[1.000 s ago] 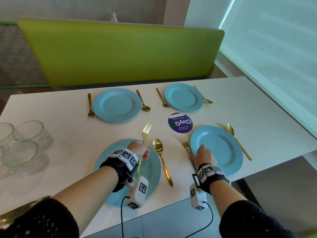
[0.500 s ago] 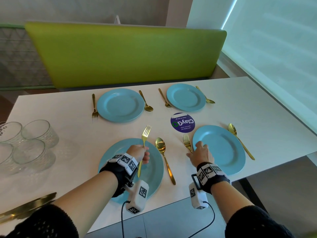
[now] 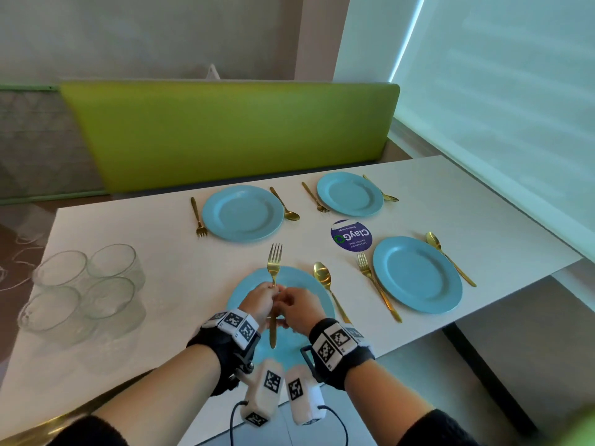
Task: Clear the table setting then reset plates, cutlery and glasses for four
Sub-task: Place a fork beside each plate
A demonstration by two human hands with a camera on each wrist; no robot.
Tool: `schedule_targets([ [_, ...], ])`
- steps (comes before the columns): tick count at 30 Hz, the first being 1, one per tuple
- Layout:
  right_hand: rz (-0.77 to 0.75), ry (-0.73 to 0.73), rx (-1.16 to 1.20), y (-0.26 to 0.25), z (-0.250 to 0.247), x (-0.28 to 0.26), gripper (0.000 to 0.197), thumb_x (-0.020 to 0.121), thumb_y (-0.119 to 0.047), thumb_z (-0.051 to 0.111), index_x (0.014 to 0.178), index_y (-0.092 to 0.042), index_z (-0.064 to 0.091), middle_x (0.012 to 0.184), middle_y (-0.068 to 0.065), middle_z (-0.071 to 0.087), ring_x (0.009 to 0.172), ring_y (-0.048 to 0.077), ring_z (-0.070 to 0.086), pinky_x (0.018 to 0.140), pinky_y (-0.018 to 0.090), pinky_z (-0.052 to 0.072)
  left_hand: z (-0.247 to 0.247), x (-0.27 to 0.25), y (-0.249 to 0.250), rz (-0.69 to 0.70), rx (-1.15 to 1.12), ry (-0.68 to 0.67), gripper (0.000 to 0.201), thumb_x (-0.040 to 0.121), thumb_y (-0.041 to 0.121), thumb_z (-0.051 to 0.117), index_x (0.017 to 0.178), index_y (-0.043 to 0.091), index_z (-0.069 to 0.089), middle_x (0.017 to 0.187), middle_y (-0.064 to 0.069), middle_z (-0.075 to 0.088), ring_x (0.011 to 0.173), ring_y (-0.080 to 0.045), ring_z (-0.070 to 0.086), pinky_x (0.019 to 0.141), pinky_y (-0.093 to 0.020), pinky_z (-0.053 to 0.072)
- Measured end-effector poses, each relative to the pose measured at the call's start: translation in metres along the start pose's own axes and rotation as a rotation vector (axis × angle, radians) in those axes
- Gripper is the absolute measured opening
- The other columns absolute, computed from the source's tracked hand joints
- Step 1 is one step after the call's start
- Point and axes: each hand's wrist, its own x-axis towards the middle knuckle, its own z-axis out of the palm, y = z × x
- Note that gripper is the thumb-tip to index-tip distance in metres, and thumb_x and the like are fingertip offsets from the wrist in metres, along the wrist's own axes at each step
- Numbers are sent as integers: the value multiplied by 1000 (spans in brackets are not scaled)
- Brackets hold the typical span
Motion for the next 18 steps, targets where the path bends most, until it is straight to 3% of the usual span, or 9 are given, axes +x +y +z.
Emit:
schedule_targets([
  [3,13,21,0,-18,32,-15,34,92,-19,56,62,-32,48,70,-3,59,46,1,48,31,5,32,-38,-15,-7,-27,54,-27,24,100,17,36,83,18,54,75,-3,50,61,-17,49,56,-29,48],
  [5,42,22,-18,-27,51,-25,32,90,-23,58,61,-32,49,68,-5,58,50,1,46,38,4,37,-67,-24,-12,-43,121,-12,16,99,18,38,94,18,54,80,-1,47,65,-15,49,60,-28,44],
  [7,76,26,-44,-31,70,-31,26,89,-24,61,64,-29,56,68,-8,60,56,3,50,63,15,53,-97,-33,-16,-32,227,22,9,97,14,41,100,14,50,81,-1,47,66,-14,46,68,-30,44],
  [9,120,46,-120,-34,86,-37,10,88,-25,62,83,-19,70,87,1,71,74,12,60,82,26,50,-127,-42,-17,-17,302,57,10,95,8,43,90,12,51,79,-5,49,63,-14,46,70,-30,45],
  [11,164,80,-191,-35,100,-43,19,87,-26,63,99,-13,72,104,5,71,91,18,62,84,24,46,-153,-48,-19,-26,321,92,16,93,7,43,80,10,51,73,-6,47,61,-16,47,61,-25,43],
  [13,191,82,-224,-38,112,-47,21,87,-26,64,99,-12,72,107,6,71,99,20,63,87,24,47,-173,-52,-18,-32,333,128,8,92,9,44,89,7,52,71,-6,47,61,-17,50,58,-24,43],
  [15,217,72,-250,-42,123,-46,22,86,-26,65,100,-12,73,108,7,71,103,21,63,91,27,49,-190,-53,-20,-30,361,144,9,91,12,46,95,7,52,73,-5,50,63,-18,52,58,-25,45],
  [18,255,42,-318,-50,135,-44,26,88,-28,62,106,-11,70,113,8,69,108,23,62,94,29,50,-206,-54,-25,-35,385,137,12,93,16,46,86,8,52,76,-6,52,65,-20,53,62,-28,47],
])
